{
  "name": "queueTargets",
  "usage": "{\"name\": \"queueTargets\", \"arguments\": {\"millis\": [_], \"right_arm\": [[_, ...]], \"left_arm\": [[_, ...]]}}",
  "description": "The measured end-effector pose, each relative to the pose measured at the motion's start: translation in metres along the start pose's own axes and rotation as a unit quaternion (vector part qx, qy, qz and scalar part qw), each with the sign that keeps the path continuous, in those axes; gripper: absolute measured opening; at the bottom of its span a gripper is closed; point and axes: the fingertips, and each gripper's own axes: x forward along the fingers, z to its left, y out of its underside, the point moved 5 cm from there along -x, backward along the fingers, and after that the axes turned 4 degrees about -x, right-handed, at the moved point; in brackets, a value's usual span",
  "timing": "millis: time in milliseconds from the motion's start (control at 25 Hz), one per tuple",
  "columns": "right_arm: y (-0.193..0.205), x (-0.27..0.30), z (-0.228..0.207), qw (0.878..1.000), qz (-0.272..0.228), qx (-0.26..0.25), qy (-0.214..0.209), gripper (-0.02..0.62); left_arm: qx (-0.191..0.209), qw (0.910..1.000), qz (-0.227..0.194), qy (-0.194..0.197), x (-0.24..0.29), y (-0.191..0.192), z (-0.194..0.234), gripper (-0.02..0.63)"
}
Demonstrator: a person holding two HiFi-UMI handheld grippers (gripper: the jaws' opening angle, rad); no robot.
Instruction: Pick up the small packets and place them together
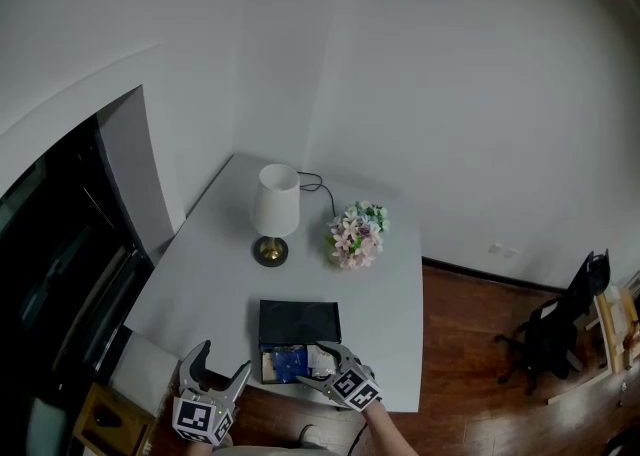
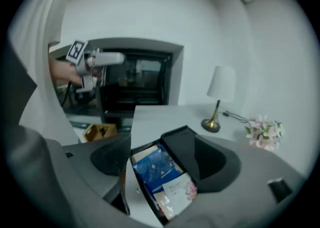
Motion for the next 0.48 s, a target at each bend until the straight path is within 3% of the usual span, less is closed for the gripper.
{"name": "queueTargets", "arguments": {"millis": [80, 200, 280, 480], "right_arm": [[0.017, 0.029, 0.004, 0.994, 0.068, -0.059, -0.054, 0.391], [0.045, 0.063, 0.009, 0.974, 0.155, -0.116, -0.121, 0.386], [0.059, 0.079, 0.010, 0.961, 0.192, -0.125, -0.151, 0.324], [0.084, 0.105, 0.019, 0.943, 0.243, -0.127, -0.188, 0.322]], "left_arm": [[-0.001, 1.0000, 0.003, -0.004, -0.004, 0.001, 0.002, 0.365], [-0.001, 0.9999, 0.006, -0.010, -0.009, 0.001, 0.006, 0.365], [0.000, 0.9999, 0.006, -0.014, -0.012, 0.000, 0.008, 0.365], [-0.005, 0.9996, 0.006, -0.029, -0.021, 0.001, 0.014, 0.365]]}}
